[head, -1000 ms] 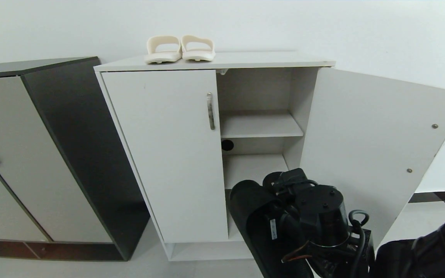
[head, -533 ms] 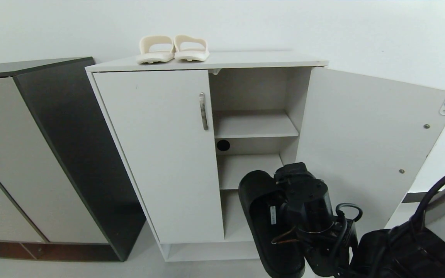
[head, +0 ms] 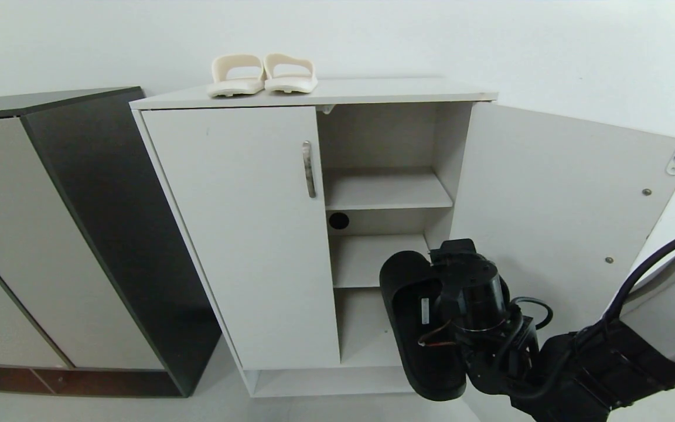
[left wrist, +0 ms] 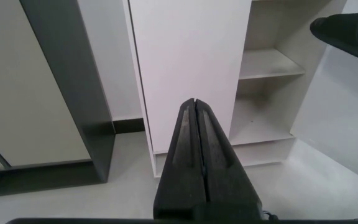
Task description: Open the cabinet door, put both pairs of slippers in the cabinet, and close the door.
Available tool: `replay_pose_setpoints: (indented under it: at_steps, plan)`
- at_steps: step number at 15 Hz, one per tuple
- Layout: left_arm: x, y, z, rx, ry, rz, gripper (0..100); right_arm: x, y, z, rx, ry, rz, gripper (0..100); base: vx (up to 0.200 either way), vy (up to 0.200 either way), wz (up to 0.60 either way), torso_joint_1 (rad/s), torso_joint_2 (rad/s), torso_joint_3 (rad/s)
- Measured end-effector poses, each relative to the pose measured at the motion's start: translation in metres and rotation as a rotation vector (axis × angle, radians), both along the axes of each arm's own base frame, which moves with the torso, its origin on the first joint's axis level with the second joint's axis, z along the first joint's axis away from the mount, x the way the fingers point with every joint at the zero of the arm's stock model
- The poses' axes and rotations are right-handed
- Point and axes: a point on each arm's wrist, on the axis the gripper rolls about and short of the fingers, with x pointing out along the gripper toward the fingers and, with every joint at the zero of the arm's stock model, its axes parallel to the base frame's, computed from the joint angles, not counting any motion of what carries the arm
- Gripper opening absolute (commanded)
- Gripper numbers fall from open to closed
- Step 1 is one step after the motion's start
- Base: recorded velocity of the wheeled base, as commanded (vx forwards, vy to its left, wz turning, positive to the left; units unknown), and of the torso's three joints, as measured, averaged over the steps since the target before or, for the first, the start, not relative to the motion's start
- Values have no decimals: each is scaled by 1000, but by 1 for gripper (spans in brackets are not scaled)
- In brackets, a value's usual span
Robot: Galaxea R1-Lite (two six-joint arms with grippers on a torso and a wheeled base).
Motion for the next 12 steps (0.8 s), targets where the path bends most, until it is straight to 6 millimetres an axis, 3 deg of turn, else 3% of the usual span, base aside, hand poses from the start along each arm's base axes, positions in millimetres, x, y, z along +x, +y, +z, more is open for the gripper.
replay_pose_setpoints:
  at_steps: [12]
  plan:
    - [0, 0, 0, -5, 1, 0, 0, 19, -18, -4, -21, 4, -95, 0, 0, 0, 0, 0, 0, 0]
